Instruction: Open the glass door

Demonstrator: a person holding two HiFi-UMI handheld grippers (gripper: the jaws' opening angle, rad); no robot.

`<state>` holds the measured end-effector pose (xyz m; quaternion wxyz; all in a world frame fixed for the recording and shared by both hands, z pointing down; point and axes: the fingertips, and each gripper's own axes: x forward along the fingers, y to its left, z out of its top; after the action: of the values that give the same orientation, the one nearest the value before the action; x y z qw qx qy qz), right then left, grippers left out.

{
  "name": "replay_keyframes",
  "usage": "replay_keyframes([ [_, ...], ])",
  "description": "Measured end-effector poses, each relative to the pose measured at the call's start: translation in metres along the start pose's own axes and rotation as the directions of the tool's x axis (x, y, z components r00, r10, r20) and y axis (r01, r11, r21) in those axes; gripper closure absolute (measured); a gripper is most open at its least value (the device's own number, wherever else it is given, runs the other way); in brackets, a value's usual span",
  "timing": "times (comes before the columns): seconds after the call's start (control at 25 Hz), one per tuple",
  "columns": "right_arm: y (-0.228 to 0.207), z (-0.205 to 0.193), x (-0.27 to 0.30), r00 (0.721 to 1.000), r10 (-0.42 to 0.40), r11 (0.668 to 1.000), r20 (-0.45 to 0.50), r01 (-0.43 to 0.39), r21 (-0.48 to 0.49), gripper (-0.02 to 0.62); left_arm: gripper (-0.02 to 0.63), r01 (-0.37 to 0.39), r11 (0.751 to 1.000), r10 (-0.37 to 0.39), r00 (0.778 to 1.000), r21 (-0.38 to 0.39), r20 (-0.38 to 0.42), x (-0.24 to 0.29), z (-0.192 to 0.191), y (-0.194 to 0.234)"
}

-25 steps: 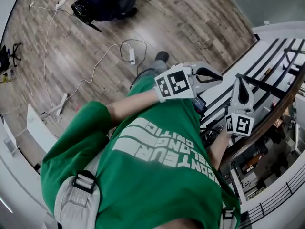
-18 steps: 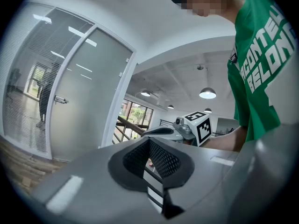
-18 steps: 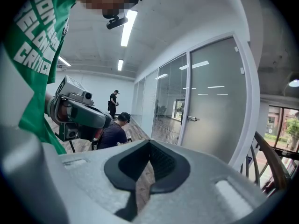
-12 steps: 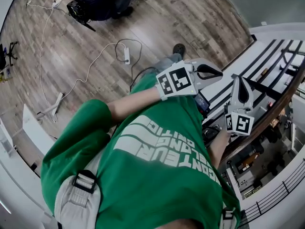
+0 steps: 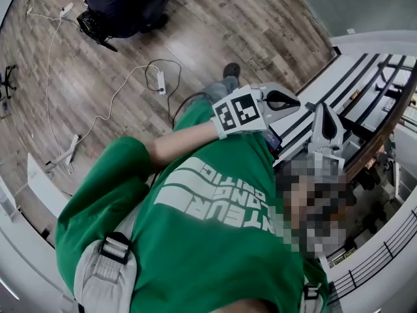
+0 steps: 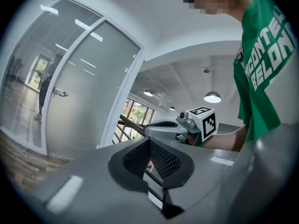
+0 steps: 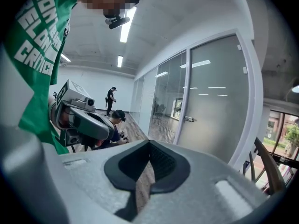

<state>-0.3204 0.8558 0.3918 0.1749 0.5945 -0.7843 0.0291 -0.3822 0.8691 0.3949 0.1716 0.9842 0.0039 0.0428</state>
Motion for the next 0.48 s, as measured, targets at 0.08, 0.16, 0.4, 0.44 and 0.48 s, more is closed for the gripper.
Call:
replay_keyframes([
  [0.08,-0.010,0.004,0.010,1.000,0.005,1.000,-0.004,-0.005,-0.014,0.603,0.591,-0.003,1.000,0.003,1.000,-0.005,0.002,0.007,0.005,0.015],
  [0.16,-0.022,0.008,0.020,1.000,0.003,1.000,-0.008,-0.003,-0.029,0.603,0.591,-0.003,1.000,0.003,1.000,-0.003,0.006,0.015,0.013,0.031],
  [0.4,-0.067,0.017,0.041,0.999,-0.046,0.999,-0.015,0.046,-0.025,0.603,0.591,0.047,0.999,-0.048,0.999,0.023,0.024,0.043,0.041,0.065],
  [0.44,-0.074,0.017,0.046,0.999,-0.052,0.998,-0.018,0.051,-0.023,0.603,0.591,0.055,0.998,-0.056,0.998,0.026,0.023,0.047,0.044,0.071],
  [0.48,-0.080,0.017,0.051,0.998,-0.056,0.998,-0.020,0.056,-0.021,0.603,0.591,0.063,0.998,-0.064,0.998,0.028,0.019,0.051,0.046,0.078],
])
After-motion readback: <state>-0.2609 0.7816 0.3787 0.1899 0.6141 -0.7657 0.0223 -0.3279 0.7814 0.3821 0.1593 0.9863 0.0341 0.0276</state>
